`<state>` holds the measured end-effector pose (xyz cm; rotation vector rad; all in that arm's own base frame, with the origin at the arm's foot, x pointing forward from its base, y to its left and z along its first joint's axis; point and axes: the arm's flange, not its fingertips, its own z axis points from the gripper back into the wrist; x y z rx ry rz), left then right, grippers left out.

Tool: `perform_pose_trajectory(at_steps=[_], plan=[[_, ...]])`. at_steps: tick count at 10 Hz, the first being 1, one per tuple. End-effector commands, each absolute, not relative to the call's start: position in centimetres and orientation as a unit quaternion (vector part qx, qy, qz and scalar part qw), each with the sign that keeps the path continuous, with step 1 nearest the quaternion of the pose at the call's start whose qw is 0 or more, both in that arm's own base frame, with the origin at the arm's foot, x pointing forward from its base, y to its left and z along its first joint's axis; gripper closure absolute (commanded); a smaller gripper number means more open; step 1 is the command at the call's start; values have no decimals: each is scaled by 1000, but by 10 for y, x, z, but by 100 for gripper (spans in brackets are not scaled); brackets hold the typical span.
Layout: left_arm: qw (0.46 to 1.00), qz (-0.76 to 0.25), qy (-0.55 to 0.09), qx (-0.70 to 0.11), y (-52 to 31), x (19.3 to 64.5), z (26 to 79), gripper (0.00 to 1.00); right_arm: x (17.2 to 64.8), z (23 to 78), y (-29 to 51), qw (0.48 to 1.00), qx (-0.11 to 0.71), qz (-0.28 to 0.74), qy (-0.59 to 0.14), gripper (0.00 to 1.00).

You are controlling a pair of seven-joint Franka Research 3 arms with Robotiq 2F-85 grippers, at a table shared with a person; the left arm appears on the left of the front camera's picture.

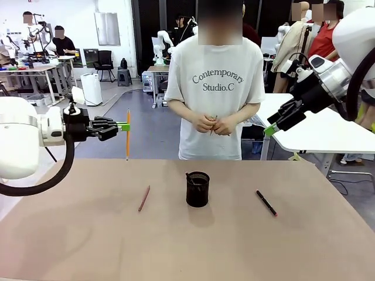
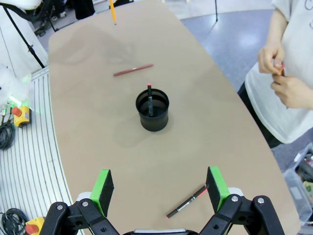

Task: Place the pens into the pen holder.
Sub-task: Pick up a writing instrument from the table and place it into the Pen holder.

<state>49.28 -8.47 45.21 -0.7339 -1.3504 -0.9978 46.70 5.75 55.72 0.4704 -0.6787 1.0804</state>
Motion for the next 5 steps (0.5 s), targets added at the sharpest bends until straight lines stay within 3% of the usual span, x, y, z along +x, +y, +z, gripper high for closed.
perform_pose_trajectory(at_steps=[1, 5], plan=[[609, -431, -585, -317, -83, 493, 452, 100, 467, 558, 58, 777, 220, 499, -314, 0], [609, -431, -585, -317, -83, 493, 452, 100, 467, 558, 58, 777, 220, 499, -314, 0]])
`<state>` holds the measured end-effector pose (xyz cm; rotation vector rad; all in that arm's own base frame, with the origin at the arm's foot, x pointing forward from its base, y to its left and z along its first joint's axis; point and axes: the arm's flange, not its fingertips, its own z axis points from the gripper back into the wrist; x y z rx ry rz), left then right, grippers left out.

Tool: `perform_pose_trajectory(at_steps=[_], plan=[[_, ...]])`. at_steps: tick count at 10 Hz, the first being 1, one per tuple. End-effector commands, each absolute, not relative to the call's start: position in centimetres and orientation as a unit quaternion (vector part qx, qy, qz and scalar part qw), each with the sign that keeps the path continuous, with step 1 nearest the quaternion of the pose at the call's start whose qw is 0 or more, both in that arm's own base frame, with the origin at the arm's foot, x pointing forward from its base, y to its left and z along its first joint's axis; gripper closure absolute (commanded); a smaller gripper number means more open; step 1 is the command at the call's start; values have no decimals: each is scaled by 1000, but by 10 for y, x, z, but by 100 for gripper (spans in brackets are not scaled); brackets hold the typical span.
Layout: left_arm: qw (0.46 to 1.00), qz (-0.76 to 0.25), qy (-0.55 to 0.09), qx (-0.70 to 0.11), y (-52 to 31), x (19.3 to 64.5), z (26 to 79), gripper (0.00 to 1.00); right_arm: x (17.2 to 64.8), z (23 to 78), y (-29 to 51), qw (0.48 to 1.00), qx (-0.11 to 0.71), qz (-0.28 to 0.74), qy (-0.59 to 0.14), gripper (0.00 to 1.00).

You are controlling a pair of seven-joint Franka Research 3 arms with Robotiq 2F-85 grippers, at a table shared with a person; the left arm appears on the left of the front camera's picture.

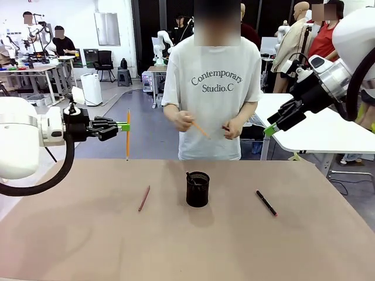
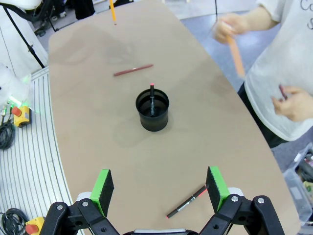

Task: Place the pens into the pen holder.
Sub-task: Pick up a writing instrument from the table and place it into the Pen holder.

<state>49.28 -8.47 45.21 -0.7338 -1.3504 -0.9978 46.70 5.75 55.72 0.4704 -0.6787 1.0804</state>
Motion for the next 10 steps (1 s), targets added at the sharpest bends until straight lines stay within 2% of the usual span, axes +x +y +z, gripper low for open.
perform_pose_trajectory(at_steps=[1, 10], plan=[[609, -431, -585, -317, -83, 493, 452, 100, 467, 558, 58, 777, 220, 499, -314, 0], [609, -431, -585, -317, -83, 493, 452, 100, 467, 558, 58, 777, 220, 499, -314, 0]])
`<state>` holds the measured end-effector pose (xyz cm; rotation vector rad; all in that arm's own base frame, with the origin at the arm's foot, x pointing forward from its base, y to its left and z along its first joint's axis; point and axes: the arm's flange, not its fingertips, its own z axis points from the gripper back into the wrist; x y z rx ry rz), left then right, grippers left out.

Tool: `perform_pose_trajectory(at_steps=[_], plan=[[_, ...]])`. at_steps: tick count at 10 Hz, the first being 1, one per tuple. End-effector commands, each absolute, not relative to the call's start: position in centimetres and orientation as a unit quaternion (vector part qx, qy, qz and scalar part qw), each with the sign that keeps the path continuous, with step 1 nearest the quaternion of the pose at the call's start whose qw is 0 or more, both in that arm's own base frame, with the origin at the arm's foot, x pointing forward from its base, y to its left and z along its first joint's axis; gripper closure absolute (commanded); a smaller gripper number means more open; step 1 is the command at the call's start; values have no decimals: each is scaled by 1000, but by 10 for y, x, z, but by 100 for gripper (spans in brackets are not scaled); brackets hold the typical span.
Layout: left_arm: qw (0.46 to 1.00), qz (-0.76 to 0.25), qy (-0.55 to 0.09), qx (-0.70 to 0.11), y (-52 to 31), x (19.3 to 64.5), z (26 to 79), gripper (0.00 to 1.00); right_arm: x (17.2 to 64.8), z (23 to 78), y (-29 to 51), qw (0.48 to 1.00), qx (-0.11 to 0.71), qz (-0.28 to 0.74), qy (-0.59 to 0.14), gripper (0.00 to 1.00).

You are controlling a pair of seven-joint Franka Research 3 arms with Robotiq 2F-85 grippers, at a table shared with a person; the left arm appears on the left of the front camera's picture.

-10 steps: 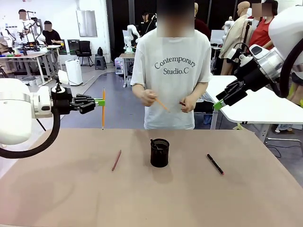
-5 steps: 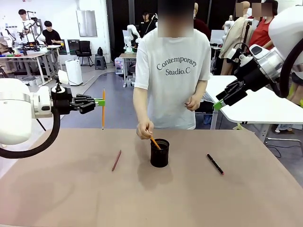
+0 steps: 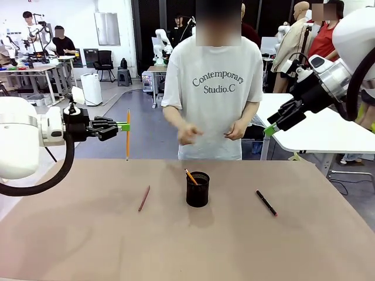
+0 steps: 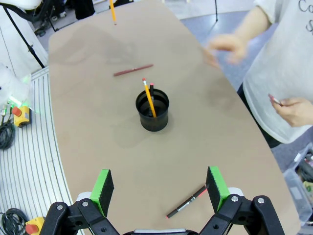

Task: Place the pens into the pen holder.
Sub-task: Pick up a writing instrument from the table and place it into the Pen holder.

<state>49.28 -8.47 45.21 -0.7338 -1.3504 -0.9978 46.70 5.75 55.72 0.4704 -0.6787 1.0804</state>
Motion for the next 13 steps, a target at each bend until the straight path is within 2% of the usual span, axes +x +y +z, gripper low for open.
perform_pose_trajectory(at_steps=[1, 13], plan=[[609, -431, -585, -317, -83, 493, 452, 100, 467, 558, 58, 777, 220, 499, -314, 0], [609, -431, -585, -317, -83, 493, 452, 100, 467, 558, 58, 777, 220, 499, -314, 0]])
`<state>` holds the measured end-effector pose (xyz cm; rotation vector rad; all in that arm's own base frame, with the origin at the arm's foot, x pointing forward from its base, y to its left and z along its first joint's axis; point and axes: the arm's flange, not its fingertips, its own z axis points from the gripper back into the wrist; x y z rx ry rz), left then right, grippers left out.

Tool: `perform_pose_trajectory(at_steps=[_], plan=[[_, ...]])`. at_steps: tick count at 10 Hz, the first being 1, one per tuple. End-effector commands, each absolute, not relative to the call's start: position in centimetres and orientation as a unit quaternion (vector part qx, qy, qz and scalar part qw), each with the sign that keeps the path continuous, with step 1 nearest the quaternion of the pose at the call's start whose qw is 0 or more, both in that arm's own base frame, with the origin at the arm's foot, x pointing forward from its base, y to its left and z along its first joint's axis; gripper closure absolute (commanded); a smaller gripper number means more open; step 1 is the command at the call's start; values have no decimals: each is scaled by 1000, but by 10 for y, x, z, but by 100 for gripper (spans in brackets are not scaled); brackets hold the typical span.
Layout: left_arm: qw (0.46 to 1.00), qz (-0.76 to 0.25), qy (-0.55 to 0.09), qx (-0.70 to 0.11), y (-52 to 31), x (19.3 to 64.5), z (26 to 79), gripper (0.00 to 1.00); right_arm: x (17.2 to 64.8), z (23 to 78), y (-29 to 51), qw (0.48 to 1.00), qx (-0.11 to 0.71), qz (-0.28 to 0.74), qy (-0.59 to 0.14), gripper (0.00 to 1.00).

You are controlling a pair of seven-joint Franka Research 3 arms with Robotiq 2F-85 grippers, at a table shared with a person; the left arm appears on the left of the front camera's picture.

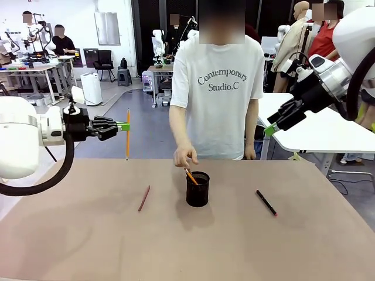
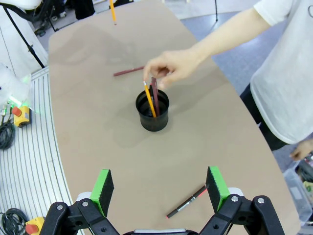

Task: Place the pens into the pen holder.
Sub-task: Pick up a writing instrument from the table and place it into the Pen holder.

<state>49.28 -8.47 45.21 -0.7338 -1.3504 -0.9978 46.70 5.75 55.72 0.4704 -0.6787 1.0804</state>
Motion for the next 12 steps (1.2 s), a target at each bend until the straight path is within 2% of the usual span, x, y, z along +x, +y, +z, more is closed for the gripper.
perform_pose_trajectory(at_steps=[1, 12], plan=[[609, -431, -585, -317, -83, 493, 452, 100, 467, 558, 58, 777, 220, 499, -314, 0], [609, -431, -585, -317, -83, 493, 452, 100, 467, 558, 58, 777, 220, 499, -314, 0]])
